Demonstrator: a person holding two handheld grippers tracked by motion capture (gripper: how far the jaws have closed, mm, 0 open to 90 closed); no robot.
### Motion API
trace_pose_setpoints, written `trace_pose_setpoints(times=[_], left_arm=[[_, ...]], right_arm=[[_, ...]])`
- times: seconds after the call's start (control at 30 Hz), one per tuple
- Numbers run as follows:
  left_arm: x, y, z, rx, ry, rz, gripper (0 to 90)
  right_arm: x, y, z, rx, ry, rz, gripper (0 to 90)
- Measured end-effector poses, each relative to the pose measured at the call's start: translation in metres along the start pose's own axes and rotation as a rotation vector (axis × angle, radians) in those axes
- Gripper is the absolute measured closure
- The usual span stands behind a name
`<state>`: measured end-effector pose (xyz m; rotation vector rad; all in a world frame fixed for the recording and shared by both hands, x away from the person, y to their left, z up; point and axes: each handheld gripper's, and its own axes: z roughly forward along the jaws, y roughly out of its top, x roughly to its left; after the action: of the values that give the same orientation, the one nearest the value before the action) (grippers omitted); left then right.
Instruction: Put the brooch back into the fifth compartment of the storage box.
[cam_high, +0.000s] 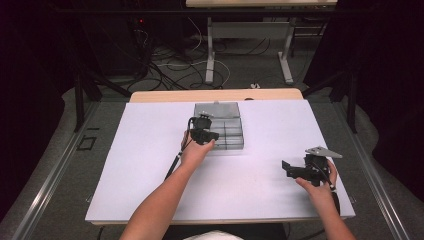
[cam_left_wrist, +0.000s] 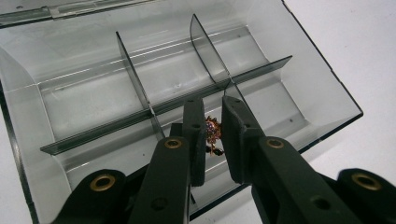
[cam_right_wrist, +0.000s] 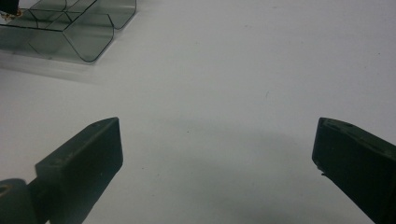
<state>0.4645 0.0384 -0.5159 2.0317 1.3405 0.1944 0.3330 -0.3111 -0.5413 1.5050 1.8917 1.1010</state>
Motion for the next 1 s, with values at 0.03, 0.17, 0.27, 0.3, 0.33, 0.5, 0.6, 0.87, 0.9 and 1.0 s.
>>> trace_pose_setpoints(times=[0.03,0.17,0.27,0.3,0.33,0.5,0.6,0.87,0.9,1.0], left_arm=[[0.0,0.0,0.0,0.002,0.0,0.001,80.5],[0.0,0.0,0.001,0.003,0.002,-0.001,80.3],[0.0,0.0,0.0,0.004,-0.009,-0.006,78.3],[0.0,0.0,-0.001,0.002,-0.016,0.0,76.7],[0.0,0.0,-0.001,0.003,-0.021,0.002,75.2],[-0.002,-0.001,-0.006,-0.002,-0.001,0.004,72.7],[0.0,0.0,-0.011,-0.013,-0.003,0.018,69.2],[0.006,-0.003,-0.023,-0.037,-0.001,-0.006,64.4],[0.007,-0.004,-0.025,-0.038,-0.002,-0.014,64.2],[0.009,-0.005,-0.03,-0.045,-0.01,-0.01,63.1]], right_arm=[[0.0,0.0,0.0,0.0,0.001,0.002,1.3],[0.0,0.0,0.0,-0.003,0.001,0.002,1.3],[0.0,0.0,0.0,-0.002,0.001,0.003,1.3],[0.0,0.0,0.0,-0.002,0.002,0.002,1.4],[0.0,0.0,0.0,-0.001,0.003,-0.001,1.3],[0.001,0.001,0.0,-0.004,0.005,0.0,1.3],[0.001,0.001,0.001,-0.002,0.009,0.002,1.3],[0.0,0.001,0.0,-0.014,0.003,0.001,1.3],[0.0,0.001,-0.001,-0.011,0.004,0.0,1.3],[0.001,0.001,0.0,-0.005,0.012,-0.001,1.3]])
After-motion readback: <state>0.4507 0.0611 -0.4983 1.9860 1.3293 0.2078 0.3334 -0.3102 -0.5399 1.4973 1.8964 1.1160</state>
